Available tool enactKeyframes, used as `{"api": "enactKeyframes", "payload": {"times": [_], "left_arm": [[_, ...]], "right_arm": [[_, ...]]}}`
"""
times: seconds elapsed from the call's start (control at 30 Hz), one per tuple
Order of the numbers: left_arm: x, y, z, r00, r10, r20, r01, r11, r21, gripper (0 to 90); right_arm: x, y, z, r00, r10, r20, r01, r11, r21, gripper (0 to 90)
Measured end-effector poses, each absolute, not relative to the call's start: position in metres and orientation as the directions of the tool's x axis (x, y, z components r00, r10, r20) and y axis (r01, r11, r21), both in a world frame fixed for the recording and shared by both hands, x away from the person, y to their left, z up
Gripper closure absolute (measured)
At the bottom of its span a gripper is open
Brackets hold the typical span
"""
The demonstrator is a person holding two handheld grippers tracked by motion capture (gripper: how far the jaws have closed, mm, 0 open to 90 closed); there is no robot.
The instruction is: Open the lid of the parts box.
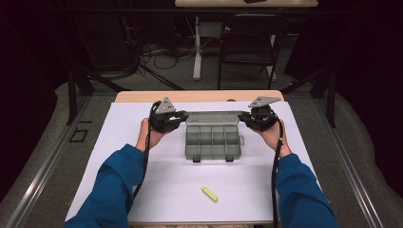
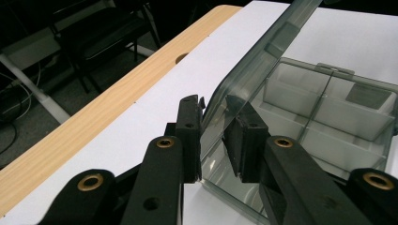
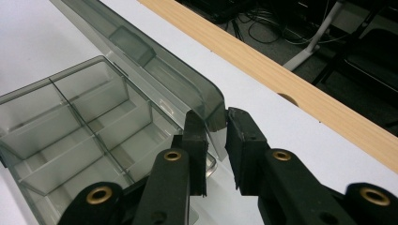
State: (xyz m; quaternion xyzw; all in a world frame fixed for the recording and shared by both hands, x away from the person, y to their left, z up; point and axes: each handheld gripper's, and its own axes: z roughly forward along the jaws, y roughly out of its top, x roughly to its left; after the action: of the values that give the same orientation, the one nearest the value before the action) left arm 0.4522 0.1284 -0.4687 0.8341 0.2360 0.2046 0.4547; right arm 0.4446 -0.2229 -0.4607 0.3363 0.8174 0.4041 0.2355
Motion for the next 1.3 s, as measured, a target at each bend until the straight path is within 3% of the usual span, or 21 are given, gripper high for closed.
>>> {"api": "enactKeyframes", "payload": {"times": [1.3], "left_arm": [[0.485,0.117,-0.494,0.737,0.672,0.074,0.296,-0.419,0.858,73.6]], "right_arm": [[0.474,-0.219,-0.474,-0.594,0.803,-0.042,0.448,0.374,0.812,81.4]]}}
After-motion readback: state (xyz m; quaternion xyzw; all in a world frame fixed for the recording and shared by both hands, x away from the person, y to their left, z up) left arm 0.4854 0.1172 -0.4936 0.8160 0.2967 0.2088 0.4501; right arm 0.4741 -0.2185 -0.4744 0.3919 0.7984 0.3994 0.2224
